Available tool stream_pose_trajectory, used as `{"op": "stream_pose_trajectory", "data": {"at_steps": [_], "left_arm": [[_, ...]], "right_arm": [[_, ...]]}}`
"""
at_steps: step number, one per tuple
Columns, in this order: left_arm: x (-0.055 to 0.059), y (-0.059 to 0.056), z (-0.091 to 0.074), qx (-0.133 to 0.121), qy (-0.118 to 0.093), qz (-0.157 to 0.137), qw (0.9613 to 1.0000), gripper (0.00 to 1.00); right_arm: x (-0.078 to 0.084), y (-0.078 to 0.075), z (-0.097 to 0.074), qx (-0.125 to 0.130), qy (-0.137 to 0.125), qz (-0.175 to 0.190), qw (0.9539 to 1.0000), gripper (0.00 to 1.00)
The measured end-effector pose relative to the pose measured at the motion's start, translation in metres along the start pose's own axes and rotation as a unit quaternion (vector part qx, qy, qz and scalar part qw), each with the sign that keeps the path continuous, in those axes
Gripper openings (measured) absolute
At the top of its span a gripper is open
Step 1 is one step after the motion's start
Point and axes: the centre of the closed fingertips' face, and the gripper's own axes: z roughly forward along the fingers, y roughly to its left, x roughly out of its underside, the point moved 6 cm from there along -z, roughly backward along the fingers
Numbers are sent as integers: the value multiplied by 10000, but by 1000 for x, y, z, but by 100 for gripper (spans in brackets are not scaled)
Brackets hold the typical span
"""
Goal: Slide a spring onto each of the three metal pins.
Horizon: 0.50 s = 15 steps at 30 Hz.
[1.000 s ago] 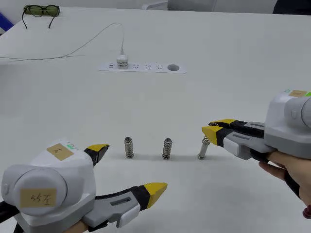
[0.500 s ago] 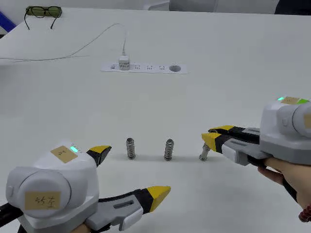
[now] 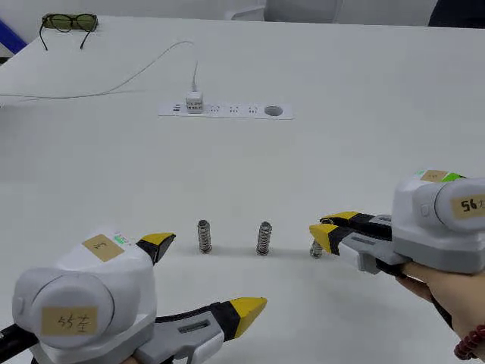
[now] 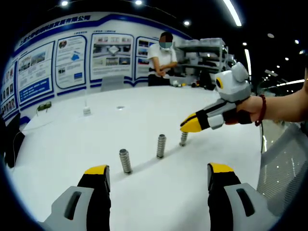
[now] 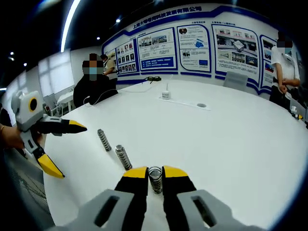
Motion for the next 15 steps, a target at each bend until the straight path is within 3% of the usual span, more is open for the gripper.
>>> {"op": "stream_pose_trajectory", "data": {"at_steps": [15], "left_arm": [[-1, 2, -1, -45, 11, 35, 10000, 82]], "right_arm": [[9, 1, 6, 11, 110, -55, 9999, 12]]}}
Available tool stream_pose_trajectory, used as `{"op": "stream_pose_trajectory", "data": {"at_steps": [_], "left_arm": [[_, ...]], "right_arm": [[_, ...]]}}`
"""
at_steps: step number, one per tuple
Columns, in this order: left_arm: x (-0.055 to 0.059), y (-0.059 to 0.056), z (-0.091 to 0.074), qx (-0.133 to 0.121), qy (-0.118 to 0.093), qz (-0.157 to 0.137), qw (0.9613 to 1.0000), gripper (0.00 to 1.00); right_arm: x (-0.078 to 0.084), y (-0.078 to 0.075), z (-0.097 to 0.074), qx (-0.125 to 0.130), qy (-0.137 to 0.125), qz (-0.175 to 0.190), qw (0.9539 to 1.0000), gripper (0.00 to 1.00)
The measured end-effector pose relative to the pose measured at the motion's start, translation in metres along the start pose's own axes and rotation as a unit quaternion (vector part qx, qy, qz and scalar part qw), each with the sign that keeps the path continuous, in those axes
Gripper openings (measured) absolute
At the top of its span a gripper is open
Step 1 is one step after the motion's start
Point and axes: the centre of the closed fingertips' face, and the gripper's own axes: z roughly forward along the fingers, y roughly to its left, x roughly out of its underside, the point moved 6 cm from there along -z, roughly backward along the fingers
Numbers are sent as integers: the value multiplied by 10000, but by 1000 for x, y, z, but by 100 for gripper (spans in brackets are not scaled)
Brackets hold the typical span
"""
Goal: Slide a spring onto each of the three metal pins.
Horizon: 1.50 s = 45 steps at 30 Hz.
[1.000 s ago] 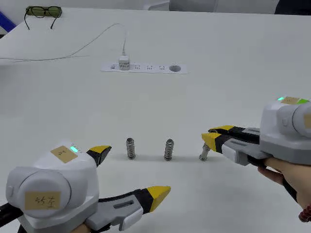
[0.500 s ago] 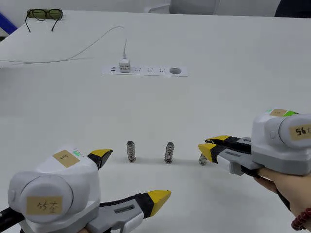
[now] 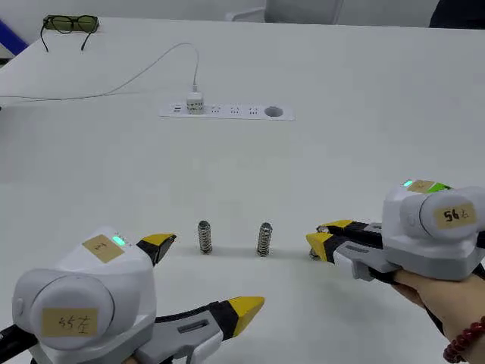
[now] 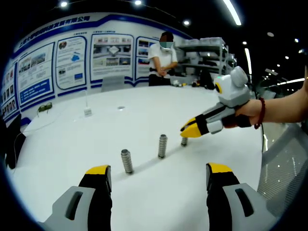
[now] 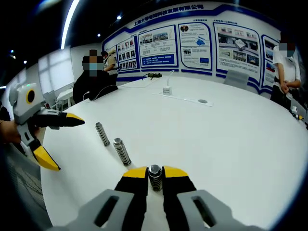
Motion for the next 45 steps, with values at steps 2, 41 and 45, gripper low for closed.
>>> {"op": "stream_pose_trajectory", "data": {"at_steps": [2, 41, 45], "left_arm": [[0, 0, 0, -11, 9, 2, 10000, 82], [-13, 7, -26, -188, 288, 186, 9992, 88], [-13, 5, -29, -185, 302, 275, 9990, 90]], "right_arm": [[0, 0, 0, 0, 4, -2, 10000, 12], [-15, 32, -60, -58, -175, 195, 9996, 67], [-14, 37, -66, -108, -181, 196, 9996, 70]]}}
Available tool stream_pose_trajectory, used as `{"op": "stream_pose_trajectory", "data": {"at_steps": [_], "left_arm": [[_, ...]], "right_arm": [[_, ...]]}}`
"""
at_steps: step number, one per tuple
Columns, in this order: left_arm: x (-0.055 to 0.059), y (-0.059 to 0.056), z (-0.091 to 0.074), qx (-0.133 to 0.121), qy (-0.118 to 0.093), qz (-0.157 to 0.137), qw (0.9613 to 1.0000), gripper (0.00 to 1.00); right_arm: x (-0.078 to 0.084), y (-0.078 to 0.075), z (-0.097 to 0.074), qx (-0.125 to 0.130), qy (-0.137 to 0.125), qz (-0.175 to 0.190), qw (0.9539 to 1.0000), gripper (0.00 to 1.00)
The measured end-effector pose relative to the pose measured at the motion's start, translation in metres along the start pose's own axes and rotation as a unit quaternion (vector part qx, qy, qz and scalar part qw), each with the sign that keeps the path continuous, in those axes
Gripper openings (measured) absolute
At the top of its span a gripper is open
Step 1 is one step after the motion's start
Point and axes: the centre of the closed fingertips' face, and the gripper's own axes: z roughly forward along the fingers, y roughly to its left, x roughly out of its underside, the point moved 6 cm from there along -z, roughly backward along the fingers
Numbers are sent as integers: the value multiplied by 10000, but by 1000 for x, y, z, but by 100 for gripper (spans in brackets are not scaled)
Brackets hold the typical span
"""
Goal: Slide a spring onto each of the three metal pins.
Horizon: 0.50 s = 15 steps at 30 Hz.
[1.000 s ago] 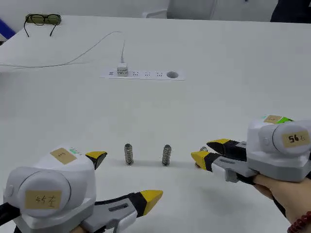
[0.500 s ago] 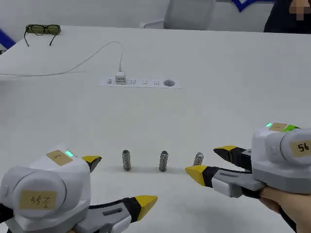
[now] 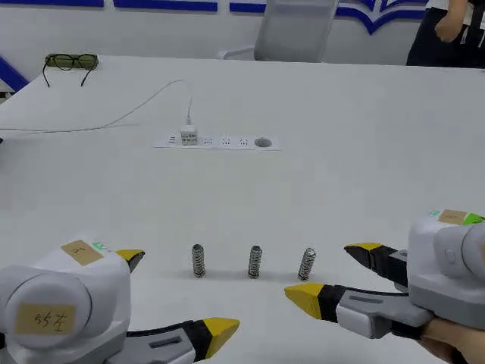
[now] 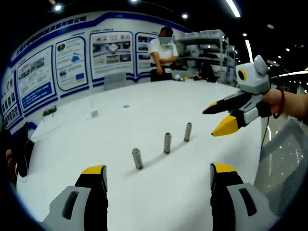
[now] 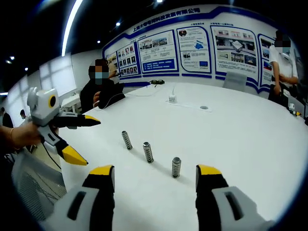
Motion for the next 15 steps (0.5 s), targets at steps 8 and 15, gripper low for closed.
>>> {"op": "stream_pose_trajectory", "data": {"at_steps": [8, 15], "left_arm": [[0, -5, -5, 43, 20, 144, 9999, 94], [1, -6, -11, 35, 15, 86, 10000, 98]], "right_arm": [[2, 7, -7, -46, -70, 25, 10000, 76], [4, 15, -13, -126, -47, -73, 9999, 82]]}}
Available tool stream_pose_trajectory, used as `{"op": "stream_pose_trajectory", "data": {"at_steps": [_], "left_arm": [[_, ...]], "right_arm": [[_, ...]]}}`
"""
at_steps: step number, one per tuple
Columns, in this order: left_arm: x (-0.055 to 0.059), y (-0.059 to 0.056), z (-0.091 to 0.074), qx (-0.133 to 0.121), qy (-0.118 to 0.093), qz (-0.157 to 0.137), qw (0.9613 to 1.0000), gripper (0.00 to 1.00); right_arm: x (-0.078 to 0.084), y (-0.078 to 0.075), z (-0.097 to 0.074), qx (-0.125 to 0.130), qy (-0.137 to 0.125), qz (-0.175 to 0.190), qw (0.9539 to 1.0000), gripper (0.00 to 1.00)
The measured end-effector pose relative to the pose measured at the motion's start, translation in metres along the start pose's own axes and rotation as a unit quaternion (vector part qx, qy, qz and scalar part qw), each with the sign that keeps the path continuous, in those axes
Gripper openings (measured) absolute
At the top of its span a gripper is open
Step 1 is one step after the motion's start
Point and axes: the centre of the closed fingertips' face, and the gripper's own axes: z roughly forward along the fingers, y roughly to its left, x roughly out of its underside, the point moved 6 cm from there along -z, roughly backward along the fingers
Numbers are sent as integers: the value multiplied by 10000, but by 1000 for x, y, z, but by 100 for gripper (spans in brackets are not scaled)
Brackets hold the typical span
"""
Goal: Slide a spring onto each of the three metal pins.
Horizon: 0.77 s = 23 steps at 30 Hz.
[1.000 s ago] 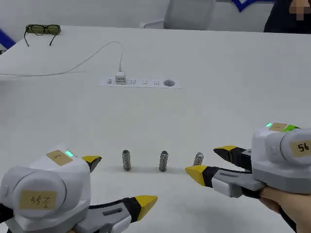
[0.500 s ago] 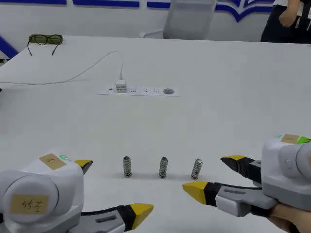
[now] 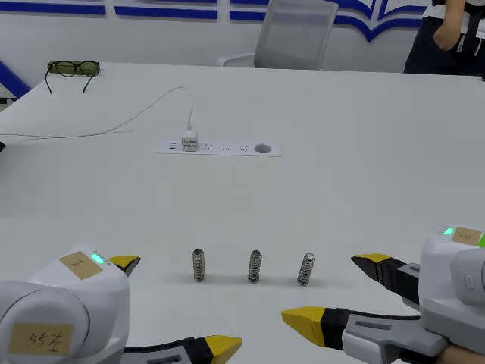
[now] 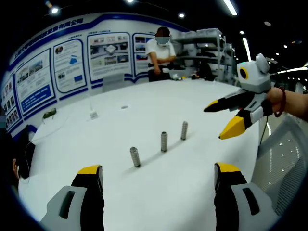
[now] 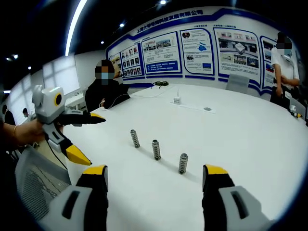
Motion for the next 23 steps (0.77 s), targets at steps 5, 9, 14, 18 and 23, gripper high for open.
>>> {"op": "stream_pose_trajectory", "data": {"at_steps": [5, 9, 14, 18, 23], "left_arm": [[3, 1, -3, -35, 54, 6, 10000, 100], [3, 2, -5, -63, 70, -14, 10000, 100], [4, 3, -7, -91, 90, -28, 9999, 100], [5, 3, -9, -96, 95, -60, 9999, 100], [5, 3, -11, -108, 113, -52, 9999, 100]], "right_arm": [[4, 5, -2, -56, 86, -80, 9999, 85], [6, 6, -3, -80, 179, -133, 9997, 87], [8, 7, -5, -81, 226, -148, 9996, 88], [8, 6, -7, -79, 232, -135, 9996, 88], [8, 6, -8, -92, 210, -113, 9997, 88]]}}
